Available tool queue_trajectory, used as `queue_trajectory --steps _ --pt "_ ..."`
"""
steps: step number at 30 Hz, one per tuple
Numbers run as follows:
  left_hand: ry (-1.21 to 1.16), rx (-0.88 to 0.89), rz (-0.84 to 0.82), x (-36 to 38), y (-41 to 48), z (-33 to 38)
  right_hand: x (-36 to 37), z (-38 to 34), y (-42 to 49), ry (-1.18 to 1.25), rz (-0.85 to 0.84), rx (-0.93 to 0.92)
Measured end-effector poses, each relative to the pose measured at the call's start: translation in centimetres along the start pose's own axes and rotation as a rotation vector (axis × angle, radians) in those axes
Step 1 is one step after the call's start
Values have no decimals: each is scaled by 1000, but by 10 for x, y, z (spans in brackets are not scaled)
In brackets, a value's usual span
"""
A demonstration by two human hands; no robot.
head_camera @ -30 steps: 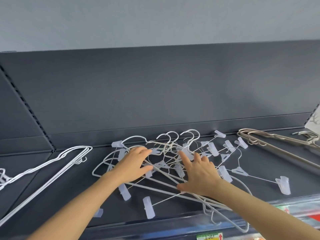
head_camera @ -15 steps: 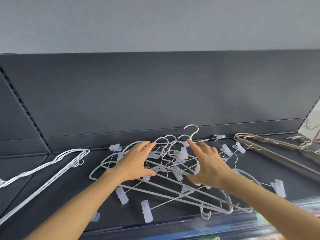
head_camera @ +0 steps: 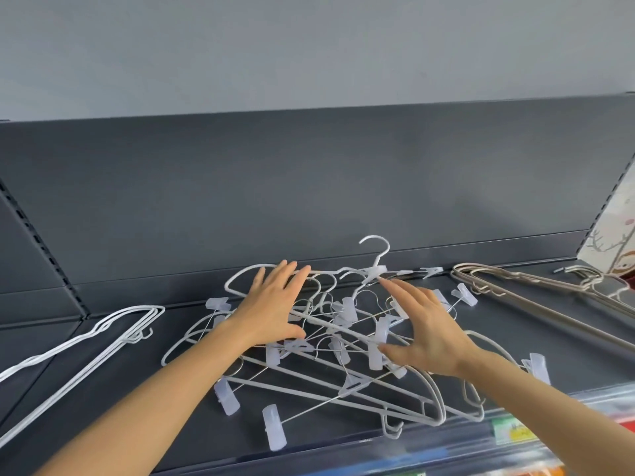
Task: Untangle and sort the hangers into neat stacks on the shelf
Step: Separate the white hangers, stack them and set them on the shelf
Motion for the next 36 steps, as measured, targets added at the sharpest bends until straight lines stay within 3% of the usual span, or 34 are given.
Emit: queue_trajectory --steps 7,10,13,16,22,30,36 --pt "-69 79 -135 0 -7 15 14 -6 -2 139 -58 -103" --pt "-67 63 -95 -5 -13 10 21 -8 1 147 -116 -133" --pt "-32 57 -71 -5 -21 1 21 -1 15 220 -143 -47" --pt "4 76 -72 -6 -28 -1 17 12 42 130 -82 69" --pt "-6 53 -78 -15 -32 6 44 -14 71 85 -179 -8" --pt "-22 4 -117 -14 -40 3 27 -12 81 213 101 -8" --pt "-74 -82 -127 -11 -43 -9 0 5 84 301 223 99"
Point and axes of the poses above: each hand's wrist, its own y-axis towards the middle knuckle, its own x-axis out of the palm, z = x × y, the point moved 7 cm from there along y, towards the middle knuckle, and after that the axes turned 8 degrees about z, right-handed, at the moved point
